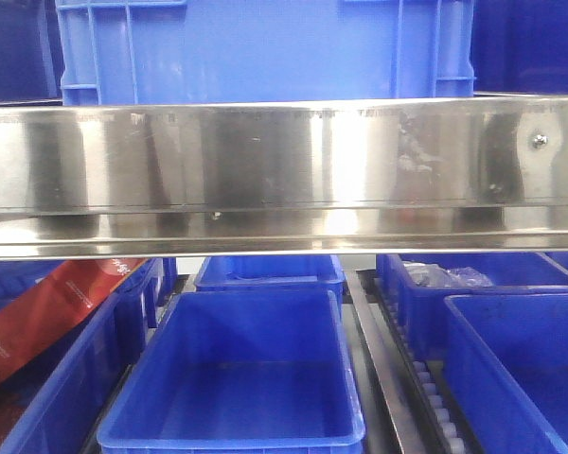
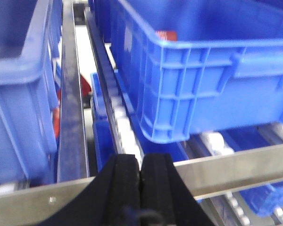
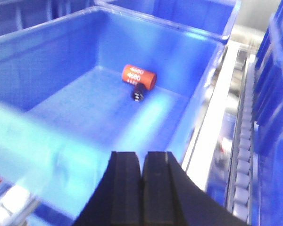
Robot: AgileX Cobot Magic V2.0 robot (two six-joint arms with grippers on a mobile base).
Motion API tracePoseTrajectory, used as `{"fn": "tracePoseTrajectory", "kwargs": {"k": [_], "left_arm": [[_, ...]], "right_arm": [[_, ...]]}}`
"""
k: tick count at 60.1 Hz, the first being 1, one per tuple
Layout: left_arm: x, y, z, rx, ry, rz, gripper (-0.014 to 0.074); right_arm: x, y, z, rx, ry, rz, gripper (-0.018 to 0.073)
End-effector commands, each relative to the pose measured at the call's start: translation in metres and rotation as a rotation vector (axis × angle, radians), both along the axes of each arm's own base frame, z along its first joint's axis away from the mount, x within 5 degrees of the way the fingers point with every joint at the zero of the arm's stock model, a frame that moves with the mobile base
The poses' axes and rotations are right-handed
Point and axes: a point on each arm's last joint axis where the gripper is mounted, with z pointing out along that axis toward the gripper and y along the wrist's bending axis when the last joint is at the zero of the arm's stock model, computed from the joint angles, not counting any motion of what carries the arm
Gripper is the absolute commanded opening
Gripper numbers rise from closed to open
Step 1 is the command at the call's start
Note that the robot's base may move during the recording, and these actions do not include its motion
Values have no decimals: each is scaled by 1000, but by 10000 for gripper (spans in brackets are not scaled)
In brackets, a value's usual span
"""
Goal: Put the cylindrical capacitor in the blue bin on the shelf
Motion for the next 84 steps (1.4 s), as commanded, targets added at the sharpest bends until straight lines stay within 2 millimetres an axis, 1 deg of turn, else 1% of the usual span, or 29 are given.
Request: {"fn": "tracePoseTrajectory", "kwargs": {"k": [1, 10, 19, 26, 31, 39, 80, 84], "left_arm": [[1, 0, 4, -12, -48, -2, -111], [1, -1, 7, -25, -82, -12, -111], [4, -4, 2, -29, -97, -24, -111], [7, -7, -4, -25, -97, -32, -111], [8, -7, -6, -23, -93, -33, -111], [8, -7, -6, -23, -93, -33, -111], [8, -7, -6, -23, -93, -33, -111], [7, -9, -7, -47, -77, -43, -111]], "right_arm": [[-22, -12, -14, 44, -106, -3, -153], [-57, -29, -46, 78, -174, -3, -153], [-89, -45, -78, 99, -218, -2, -153], [-107, -54, -95, 112, -244, -2, -153], [-115, -58, -103, 119, -259, -2, -153], [-121, -60, -109, 121, -261, -3, -153], [-121, -61, -109, 122, -265, -3, -153], [-121, -61, -109, 122, -265, -3, -153]]}}
